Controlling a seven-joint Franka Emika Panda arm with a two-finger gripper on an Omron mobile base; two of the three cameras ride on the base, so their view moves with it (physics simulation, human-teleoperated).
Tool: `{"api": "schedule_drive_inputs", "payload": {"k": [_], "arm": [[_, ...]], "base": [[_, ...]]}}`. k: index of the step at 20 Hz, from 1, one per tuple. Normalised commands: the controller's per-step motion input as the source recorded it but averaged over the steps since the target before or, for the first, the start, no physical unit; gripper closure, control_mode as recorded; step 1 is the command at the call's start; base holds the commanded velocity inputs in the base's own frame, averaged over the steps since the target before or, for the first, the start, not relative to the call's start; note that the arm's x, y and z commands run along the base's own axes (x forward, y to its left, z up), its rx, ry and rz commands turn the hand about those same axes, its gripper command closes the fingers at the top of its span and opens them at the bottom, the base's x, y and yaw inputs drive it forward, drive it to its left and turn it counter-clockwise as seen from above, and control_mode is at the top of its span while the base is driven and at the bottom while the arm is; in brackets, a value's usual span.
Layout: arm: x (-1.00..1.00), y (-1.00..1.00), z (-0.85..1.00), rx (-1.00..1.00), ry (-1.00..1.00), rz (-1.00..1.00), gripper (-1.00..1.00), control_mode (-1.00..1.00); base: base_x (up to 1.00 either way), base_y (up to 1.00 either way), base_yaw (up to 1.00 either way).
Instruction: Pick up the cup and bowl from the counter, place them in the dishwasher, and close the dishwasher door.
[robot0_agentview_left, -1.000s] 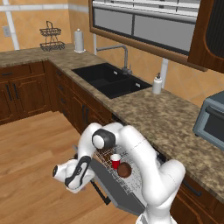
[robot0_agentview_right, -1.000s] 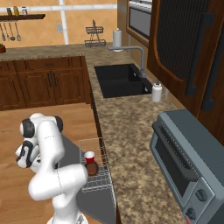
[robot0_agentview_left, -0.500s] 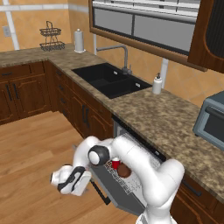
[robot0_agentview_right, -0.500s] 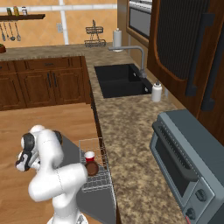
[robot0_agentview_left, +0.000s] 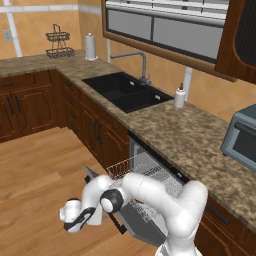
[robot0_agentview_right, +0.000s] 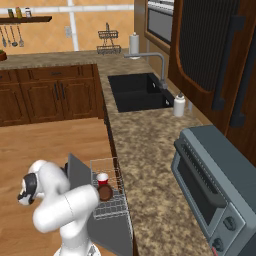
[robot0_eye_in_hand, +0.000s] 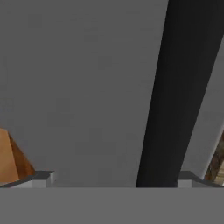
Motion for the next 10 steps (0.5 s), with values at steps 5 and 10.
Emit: {"api": "schedule_drive_inputs", "payload": {"k": [5,10], "arm": [[0.00,-1.00,0.08,0.00,0.00,0.14,-1.00,-1.00],[-0.17,-1.00,0.45,-0.05,0.00,0.11,-1.00,-1.00]], "base": [[0.00,0.00,0.00],[0.00,0.00,0.00]]}}
